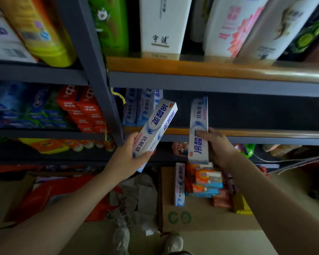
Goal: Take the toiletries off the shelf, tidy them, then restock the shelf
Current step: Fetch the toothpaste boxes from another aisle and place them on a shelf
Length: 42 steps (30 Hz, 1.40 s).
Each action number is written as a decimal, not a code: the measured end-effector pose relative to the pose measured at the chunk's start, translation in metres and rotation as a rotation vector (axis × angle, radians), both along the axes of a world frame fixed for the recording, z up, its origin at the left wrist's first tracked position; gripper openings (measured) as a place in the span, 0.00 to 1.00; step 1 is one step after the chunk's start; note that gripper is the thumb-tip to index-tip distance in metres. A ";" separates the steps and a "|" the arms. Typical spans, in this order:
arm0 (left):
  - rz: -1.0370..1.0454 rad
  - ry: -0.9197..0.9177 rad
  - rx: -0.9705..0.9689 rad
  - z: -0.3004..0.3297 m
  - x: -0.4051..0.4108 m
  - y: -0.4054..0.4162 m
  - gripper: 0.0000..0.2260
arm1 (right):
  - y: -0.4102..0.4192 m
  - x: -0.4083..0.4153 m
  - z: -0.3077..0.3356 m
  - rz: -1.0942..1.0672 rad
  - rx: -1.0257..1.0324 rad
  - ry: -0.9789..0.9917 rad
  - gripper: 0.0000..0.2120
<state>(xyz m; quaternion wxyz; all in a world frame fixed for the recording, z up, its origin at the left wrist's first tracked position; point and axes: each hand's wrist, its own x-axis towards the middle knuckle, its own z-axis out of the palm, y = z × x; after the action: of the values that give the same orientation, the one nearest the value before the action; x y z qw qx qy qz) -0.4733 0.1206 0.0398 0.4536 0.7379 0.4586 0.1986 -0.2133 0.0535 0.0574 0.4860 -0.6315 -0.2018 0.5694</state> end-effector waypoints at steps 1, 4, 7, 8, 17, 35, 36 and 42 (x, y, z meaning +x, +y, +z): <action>0.008 -0.001 -0.010 0.000 0.002 0.000 0.25 | 0.013 0.006 -0.005 -0.052 -0.051 -0.118 0.15; 0.027 0.025 -0.028 -0.005 0.005 -0.004 0.26 | 0.048 0.021 -0.018 -0.079 -0.138 -0.347 0.14; 0.033 0.056 -0.022 -0.010 0.004 -0.010 0.25 | 0.074 0.034 -0.025 -0.026 -0.177 -0.547 0.11; 0.033 0.065 -0.021 -0.012 0.004 -0.012 0.24 | 0.081 0.038 -0.027 -0.011 -0.177 -0.586 0.10; -0.154 0.356 0.131 -0.007 0.002 -0.011 0.32 | 0.078 0.041 -0.006 0.276 0.267 -1.214 0.10; -0.073 0.458 0.547 0.036 0.049 0.017 0.25 | 0.023 0.041 0.018 0.094 0.255 -0.289 0.15; 0.009 0.454 0.529 0.035 0.055 0.019 0.24 | 0.025 0.039 0.014 0.085 0.214 -0.414 0.16; 0.235 0.585 0.548 0.024 0.100 0.052 0.21 | 0.037 0.032 -0.013 0.240 -0.125 -1.001 0.30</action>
<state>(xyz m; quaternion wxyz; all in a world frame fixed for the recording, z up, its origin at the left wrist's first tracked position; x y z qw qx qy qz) -0.3732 0.1722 0.0635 0.0653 0.7992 0.5795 0.1457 -0.1809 0.0908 0.0448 0.2226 -0.8269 -0.4462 0.2601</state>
